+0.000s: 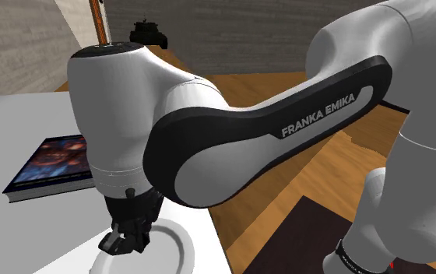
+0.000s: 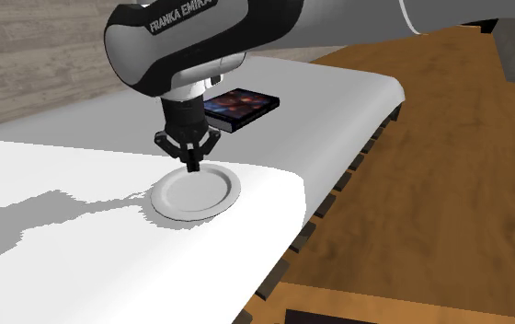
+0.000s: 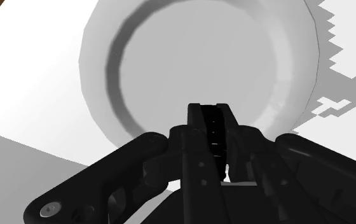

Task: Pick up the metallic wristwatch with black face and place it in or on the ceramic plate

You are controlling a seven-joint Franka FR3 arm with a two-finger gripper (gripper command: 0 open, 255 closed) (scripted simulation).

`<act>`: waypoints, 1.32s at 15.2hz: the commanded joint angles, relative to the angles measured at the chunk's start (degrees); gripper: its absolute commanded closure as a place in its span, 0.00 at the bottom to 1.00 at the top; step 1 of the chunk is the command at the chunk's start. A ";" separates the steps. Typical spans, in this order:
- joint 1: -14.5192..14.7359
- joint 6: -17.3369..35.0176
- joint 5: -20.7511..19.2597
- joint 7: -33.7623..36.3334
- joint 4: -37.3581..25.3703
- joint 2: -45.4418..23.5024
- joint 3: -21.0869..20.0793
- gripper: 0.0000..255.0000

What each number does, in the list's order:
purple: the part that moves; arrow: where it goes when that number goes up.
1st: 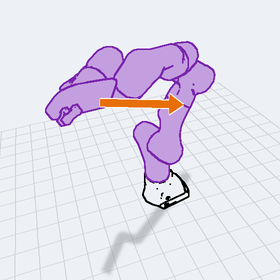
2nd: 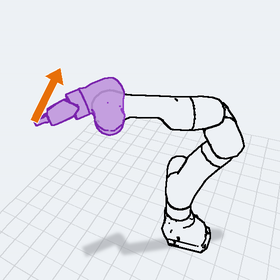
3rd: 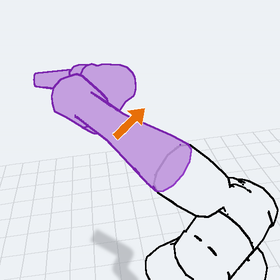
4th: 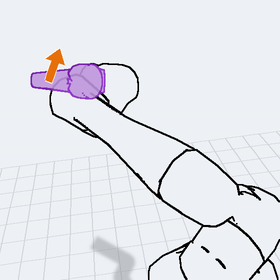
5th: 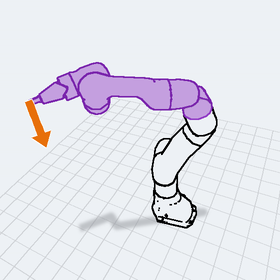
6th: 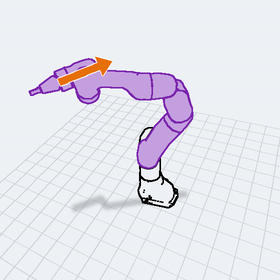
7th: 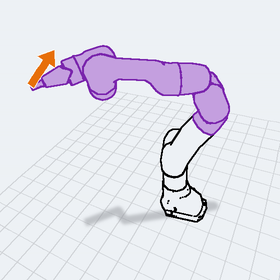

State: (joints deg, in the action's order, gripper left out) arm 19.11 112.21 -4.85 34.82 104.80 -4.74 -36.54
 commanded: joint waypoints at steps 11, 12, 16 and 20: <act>0.21 6.33 -1.35 1.10 5.07 -1.61 0.11 1.00; 0.21 6.33 -1.35 1.10 5.07 -1.61 0.11 1.00; 0.21 6.32 -1.35 1.10 5.06 -1.61 0.11 0.00; 0.21 6.32 -1.35 1.10 5.06 -1.61 0.11 0.00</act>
State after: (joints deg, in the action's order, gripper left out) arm 19.32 118.54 -6.20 35.92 109.86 -6.35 -36.43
